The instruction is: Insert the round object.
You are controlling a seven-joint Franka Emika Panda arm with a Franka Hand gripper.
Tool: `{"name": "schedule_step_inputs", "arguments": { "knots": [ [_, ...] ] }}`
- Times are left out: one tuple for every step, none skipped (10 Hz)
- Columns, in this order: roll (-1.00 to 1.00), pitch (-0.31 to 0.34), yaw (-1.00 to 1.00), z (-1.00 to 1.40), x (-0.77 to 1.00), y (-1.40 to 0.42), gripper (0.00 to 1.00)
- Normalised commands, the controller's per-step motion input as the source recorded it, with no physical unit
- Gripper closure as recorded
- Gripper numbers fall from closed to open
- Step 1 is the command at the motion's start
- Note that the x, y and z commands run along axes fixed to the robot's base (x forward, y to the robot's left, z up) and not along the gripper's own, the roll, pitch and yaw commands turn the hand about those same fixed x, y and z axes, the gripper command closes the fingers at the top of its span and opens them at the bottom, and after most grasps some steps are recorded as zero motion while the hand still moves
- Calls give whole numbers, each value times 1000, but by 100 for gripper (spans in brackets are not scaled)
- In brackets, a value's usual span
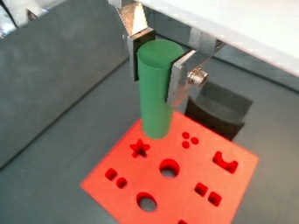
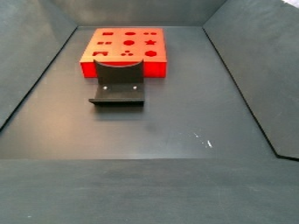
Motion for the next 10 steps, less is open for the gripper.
{"name": "schedule_step_inputs", "arguments": {
  "knots": [
    [446, 156, 0, -303, 217, -31, 100],
    [496, 76, 237, -240, 20, -80, 100],
    [400, 21, 474, -397, 0, 0, 100],
    [206, 0, 480, -386, 0, 51, 100],
    [21, 0, 380, -240, 20, 66, 100],
    [0, 6, 283, -300, 60, 69, 100],
    [-136, 0, 46, -477, 220, 26, 100],
    [-274, -90, -57, -534, 357, 14, 100],
    [-310, -121, -109, -451, 477, 0, 100],
    [-231, -80, -83, -409, 497, 23, 100]
  ]
}}
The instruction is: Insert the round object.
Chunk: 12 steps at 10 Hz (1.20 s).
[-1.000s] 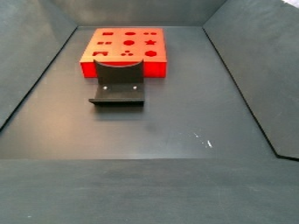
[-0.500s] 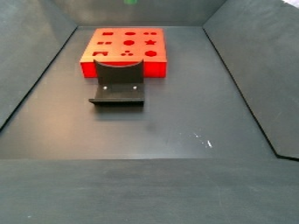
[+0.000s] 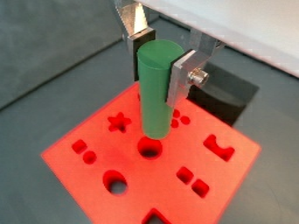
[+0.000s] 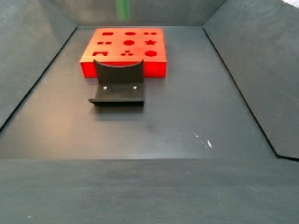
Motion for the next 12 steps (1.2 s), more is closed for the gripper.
{"name": "schedule_step_inputs", "arguments": {
  "knots": [
    [66, 0, 0, -289, 0, 9, 100],
    [0, 0, 0, -286, -94, 0, 100],
    [-60, 0, -17, -317, -117, 11, 100],
    [-67, -19, -29, -420, -114, 0, 100],
    [-111, -106, 0, -657, 0, 29, 100],
    [-90, -181, -131, -437, 57, 0, 100],
    [-27, -239, -40, -80, -120, 0, 100],
    [0, -4, 0, 0, -11, 0, 100],
    [0, -177, 0, 0, -251, 0, 100],
    [0, -19, 0, -66, 0, 0, 100],
    [0, -61, 0, -271, -23, 51, 100],
    [0, -126, 0, -269, -89, 80, 100]
  ]
}}
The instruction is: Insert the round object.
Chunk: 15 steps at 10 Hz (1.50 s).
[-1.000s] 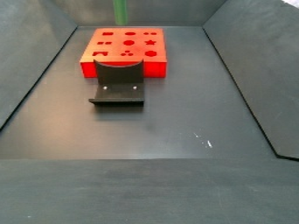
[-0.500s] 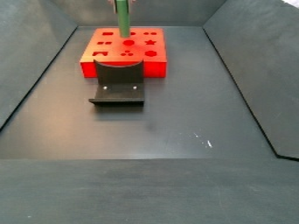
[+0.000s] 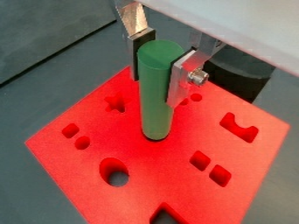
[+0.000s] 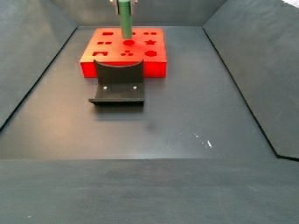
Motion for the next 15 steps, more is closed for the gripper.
{"name": "schedule_step_inputs", "arguments": {
  "knots": [
    [1, -107, 0, -211, 0, 23, 100],
    [39, -76, 0, -194, 0, 11, 100],
    [37, -54, -14, -46, -217, 0, 100],
    [77, -66, 0, -14, -23, 0, 100],
    [86, -6, 0, -71, 43, 100, 100],
    [54, 0, 63, -69, 234, 157, 100],
    [60, 0, 123, -83, 263, 149, 100],
    [59, 0, 0, -166, 0, 14, 100],
    [0, 0, 0, -160, -54, 0, 100],
    [0, -3, -29, -34, -83, -6, 100],
    [21, -13, 0, 0, -63, -129, 100],
    [81, -14, 0, 0, -34, -191, 100],
    [61, -19, 0, -37, 0, -123, 100],
    [51, -19, 0, -151, 0, 0, 100],
    [67, -19, 0, -300, 0, 0, 100]
  ]
}}
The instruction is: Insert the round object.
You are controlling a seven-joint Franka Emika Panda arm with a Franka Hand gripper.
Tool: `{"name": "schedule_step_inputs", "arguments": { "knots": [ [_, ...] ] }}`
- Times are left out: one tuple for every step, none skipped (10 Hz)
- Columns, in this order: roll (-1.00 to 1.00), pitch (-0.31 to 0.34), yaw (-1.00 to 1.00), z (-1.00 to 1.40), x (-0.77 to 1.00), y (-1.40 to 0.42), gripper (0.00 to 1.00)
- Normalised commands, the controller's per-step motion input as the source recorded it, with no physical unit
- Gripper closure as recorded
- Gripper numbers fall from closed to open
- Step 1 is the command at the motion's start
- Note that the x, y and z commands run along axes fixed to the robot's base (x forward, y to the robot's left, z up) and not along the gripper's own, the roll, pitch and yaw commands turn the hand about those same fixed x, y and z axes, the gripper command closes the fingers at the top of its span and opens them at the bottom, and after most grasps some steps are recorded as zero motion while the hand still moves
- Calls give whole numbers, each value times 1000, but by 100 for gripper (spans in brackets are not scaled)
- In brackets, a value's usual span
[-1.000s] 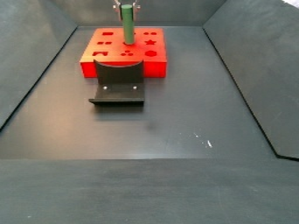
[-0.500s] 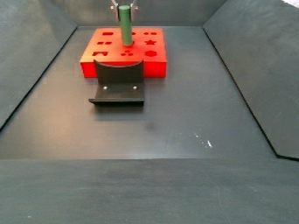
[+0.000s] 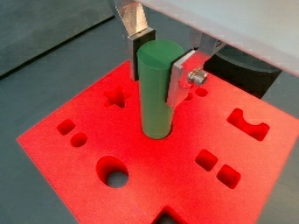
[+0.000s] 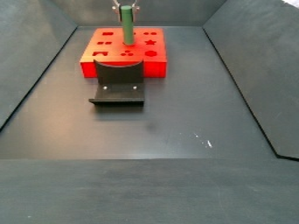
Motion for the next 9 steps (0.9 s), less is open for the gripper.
{"name": "schedule_step_inputs", "arguments": {
  "knots": [
    [143, -39, 0, -563, 0, 17, 100],
    [236, -66, 34, -749, 0, 0, 100],
    [246, -71, 69, -780, 0, 0, 100],
    [191, -103, 140, -840, 0, 0, 100],
    [121, -114, 197, -923, 0, 0, 100],
    [19, -124, 171, -1000, -11, 0, 100],
    [0, -99, 120, -1000, -60, 0, 100],
    [0, 0, 69, -551, -57, 0, 100],
    [0, 0, 0, 0, 0, 0, 100]
  ]
}}
